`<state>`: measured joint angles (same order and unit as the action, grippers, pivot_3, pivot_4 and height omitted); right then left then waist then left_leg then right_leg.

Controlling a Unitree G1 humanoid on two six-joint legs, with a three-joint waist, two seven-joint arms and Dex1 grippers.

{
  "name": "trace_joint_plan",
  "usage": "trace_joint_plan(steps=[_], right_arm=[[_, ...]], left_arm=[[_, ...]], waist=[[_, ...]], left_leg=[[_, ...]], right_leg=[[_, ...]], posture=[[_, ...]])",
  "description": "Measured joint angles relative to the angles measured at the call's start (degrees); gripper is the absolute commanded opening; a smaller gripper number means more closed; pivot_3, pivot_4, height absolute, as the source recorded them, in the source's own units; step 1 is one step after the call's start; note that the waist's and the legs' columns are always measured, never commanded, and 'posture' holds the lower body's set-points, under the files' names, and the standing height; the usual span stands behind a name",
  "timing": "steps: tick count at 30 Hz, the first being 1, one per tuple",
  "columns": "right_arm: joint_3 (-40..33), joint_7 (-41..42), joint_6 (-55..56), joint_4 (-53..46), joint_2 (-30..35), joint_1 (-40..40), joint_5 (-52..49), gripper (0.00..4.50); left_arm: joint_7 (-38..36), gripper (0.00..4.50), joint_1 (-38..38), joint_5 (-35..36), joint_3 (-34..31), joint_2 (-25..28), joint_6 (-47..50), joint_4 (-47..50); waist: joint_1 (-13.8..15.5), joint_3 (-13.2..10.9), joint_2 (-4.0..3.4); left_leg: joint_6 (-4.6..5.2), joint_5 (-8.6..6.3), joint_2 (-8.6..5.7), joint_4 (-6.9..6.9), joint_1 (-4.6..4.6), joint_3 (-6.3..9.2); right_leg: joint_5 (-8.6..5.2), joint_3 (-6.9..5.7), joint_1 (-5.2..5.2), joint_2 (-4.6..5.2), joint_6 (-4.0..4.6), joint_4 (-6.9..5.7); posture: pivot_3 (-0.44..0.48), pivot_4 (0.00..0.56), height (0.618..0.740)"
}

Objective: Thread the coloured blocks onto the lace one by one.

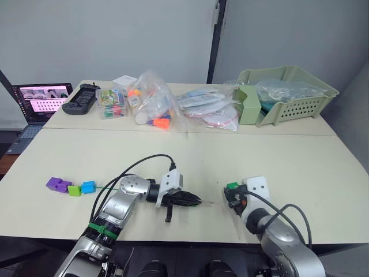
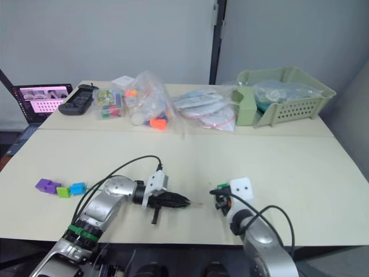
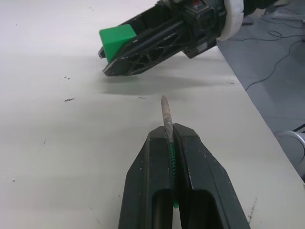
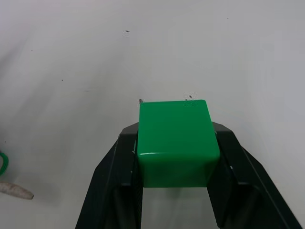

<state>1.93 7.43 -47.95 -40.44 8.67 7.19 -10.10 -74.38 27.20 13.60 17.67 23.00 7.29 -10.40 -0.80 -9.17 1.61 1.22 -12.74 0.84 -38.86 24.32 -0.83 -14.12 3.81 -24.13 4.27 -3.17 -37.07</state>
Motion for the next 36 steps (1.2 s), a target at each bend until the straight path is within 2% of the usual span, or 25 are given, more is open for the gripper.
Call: trace_joint_plan(steps=[7, 9, 15, 16, 20, 22, 25, 28, 31, 33, 36], right_arm=[[-0.5, -1.7, -1.6, -0.9, -0.5, 2.1, -0.2, 1.19], [-0.5, -1.5, -1.5, -0.8, -0.7, 2.1, -0.3, 2.23], [-1.6, 0.8, -1.1, 0.2, 0.1, 2.0, -2.2, 4.3], [-2.3, 1.6, -1.2, 0.0, 1.0, 1.9, -2.7, 4.46], [-6.1, 4.9, -1.2, -0.6, 4.5, 1.1, -5.1, 4.46], [-9.6, 8.8, -1.5, -1.1, 7.1, -0.7, -9.8, 4.46], [-17.4, 17.6, -3.4, -3.2, 15.0, -6.3, -20.9, 4.46], [-18.9, 25.9, -5.2, -3.4, 25.6, -7.7, -26.4, 4.46], [-16.2, 38.8, -4.7, 0.9, 41.9, -9.8, -27.2, 4.46], [-11.9, 44.4, 0.3, 4.6, 47.2, -11.8, -23.8, 4.46], [-0.9, 52.5, 12.8, 13.9, 52.4, -16.0, -13.6, 4.46]], left_arm=[[-1.1, 0.0, 1.0, -0.1, 0.2, -0.6, -1.3, -2.1], [-1.1, 0.0, 1.6, -0.1, 0.2, -0.8, -1.7, -2.2], [-1.0, 0.0, 1.7, -0.3, 0.3, -0.9, -2.3, -3.4], [-0.9, 0.0, 1.7, -0.3, 0.3, -0.9, -2.3, -3.4], [-0.6, 0.0, 1.4, -0.3, 0.3, -0.9, -2.3, -3.4], [-0.5, 0.0, 1.3, -0.3, 0.3, -0.9, -2.4, -3.4], [0.1, 0.0, 1.2, -0.2, 0.1, -1.1, -3.4, -3.4], [0.8, 0.0, 1.2, -0.2, -0.2, -1.4, -3.4, -3.4], [1.4, 0.0, 1.2, -0.2, -0.5, -2.0, -3.4, -3.5], [1.7, 0.0, 1.2, -0.2, -0.5, -2.3, -3.4, -3.5], [2.1, 0.0, 1.2, -0.2, -0.5, -2.8, -3.4, -3.5]], waist=[[0.0, 0.0, 0.0], [0.0, 0.0, 0.0], [0.1, 0.0, 0.0], [0.1, 0.0, 0.0], [0.1, 0.0, 0.0], [0.0, 0.0, 0.0], [0.0, 0.0, 0.0], [0.2, 0.0, 0.01], [0.1, 0.0, -0.03], [0.1, 0.0, -0.02], [0.0, 0.0, -0.02]], left_leg=[[0.0, 0.0, 0.0, -0.01, 0.01, 0.0], [0.0, 0.0, 0.0, -0.01, -0.01, -0.01], [0.0, 0.0, 0.0, -0.01, 0.0, 0.01], [0.0, 0.0, 0.0, -0.02, 0.0, 0.0], [0.0, 0.0, 0.0, -0.01, -0.01, 0.0], [0.0, 0.0, 0.01, -0.01, 0.0, 0.0], [0.01, 0.0, 0.01, -0.04, -0.04, 0.04], [0.01, 0.0, -0.01, -0.02, -0.04, 0.03], [0.01, 0.0, -0.04, -0.04, -0.03, -0.06], [0.01, 0.0, -0.01, -0.05, -0.06, -0.18], [0.01, 0.0, -0.01, -0.05, -0.06, -0.39]], right_leg=[[-0.01, 0.0, 0.01, -0.01, -0.01, 0.02], [-0.01, 0.0, 0.02, 0.0, -0.01, 0.03], [-0.01, 0.0, 0.03, 0.0, -0.02, 0.03], [-0.01, 0.0, 0.04, 0.0, -0.02, 0.03], [-0.01, 0.0, 0.04, -0.01, -0.02, 0.04], [-0.01, 0.0, 0.04, -0.02, -0.03, 0.05], [-0.01, 0.02, 0.15, -0.03, -0.03, 0.08], [-0.02, -0.04, 0.21, -0.04, -0.04, 0.1], [-0.05, 0.0, 0.28, 0.0, -0.1, 0.29], [-0.06, -0.04, 0.32, -0.04, -0.1, 0.32], [-0.06, -0.01, 0.27, -0.03, -0.1, 0.31]], posture=[[0.0, 0.15, 0.734], [0.0, 0.15, 0.734], [0.0, 0.15, 0.734], [0.0, 0.15, 0.734], [0.0, 0.15, 0.734], [0.0, 0.15, 0.734], [0.0, 0.15, 0.734], [0.0, 0.15, 0.734], [0.0, 0.15, 0.734], [0.0, 0.15, 0.734], [0.0, 0.15, 0.734]])
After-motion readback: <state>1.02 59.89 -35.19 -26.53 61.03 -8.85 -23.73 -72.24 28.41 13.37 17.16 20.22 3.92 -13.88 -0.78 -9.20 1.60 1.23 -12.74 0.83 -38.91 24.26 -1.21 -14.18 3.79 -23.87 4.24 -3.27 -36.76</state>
